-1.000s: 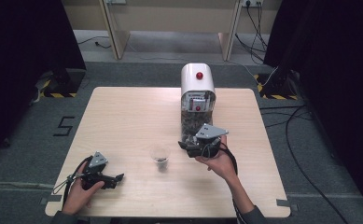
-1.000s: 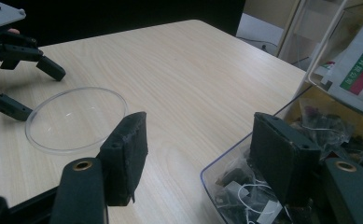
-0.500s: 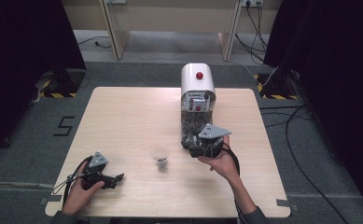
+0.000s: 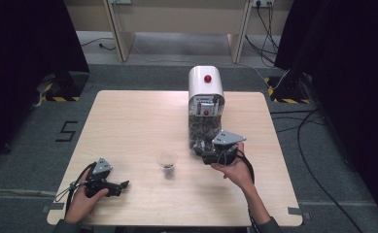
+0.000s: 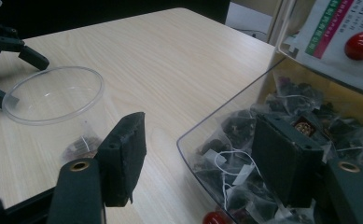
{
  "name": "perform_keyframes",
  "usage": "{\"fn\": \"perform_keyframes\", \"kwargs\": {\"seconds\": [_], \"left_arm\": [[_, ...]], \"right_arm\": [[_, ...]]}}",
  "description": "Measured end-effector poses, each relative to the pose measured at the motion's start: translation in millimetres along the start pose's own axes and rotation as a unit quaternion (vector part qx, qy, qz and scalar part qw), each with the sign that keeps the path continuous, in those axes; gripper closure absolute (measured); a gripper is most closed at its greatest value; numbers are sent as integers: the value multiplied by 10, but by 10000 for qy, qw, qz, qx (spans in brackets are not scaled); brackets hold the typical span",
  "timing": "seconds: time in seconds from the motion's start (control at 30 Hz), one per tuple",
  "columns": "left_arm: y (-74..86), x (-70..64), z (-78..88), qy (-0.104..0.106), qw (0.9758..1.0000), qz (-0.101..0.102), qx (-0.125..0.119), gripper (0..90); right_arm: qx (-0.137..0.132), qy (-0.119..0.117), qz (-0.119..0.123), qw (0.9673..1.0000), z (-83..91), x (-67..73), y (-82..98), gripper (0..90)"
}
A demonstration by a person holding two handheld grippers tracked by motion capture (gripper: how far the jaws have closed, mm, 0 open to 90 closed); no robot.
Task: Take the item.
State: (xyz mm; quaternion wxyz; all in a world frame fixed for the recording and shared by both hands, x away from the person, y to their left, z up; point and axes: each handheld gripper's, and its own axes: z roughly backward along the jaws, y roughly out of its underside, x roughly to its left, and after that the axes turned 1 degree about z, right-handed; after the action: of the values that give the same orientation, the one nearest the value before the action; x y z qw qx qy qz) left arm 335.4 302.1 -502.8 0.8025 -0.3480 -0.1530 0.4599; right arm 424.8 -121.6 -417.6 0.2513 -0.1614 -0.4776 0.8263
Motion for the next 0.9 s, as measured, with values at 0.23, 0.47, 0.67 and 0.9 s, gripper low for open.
{"fn": "perform_keyframes", "kwargs": {"seconds": [0.23, 0.47, 0.67, 0.9], "left_arm": [[0, -1, 0, -1, 10000, -1, -1, 0], [2, -3, 3, -3, 10000, -5, 2, 0], [2, -3, 3, -2, 10000, -4, 2, 0], [3, -3, 3, -3, 10000, -4, 1, 0]], "right_arm": [[56, 70, -69, 9999, 43, -49, 26, 324], [203, 235, -162, 9994, 117, -117, 64, 280], [274, 412, -280, 9984, 208, -175, 108, 266], [363, 457, -186, 9981, 279, -147, 110, 252]]}}
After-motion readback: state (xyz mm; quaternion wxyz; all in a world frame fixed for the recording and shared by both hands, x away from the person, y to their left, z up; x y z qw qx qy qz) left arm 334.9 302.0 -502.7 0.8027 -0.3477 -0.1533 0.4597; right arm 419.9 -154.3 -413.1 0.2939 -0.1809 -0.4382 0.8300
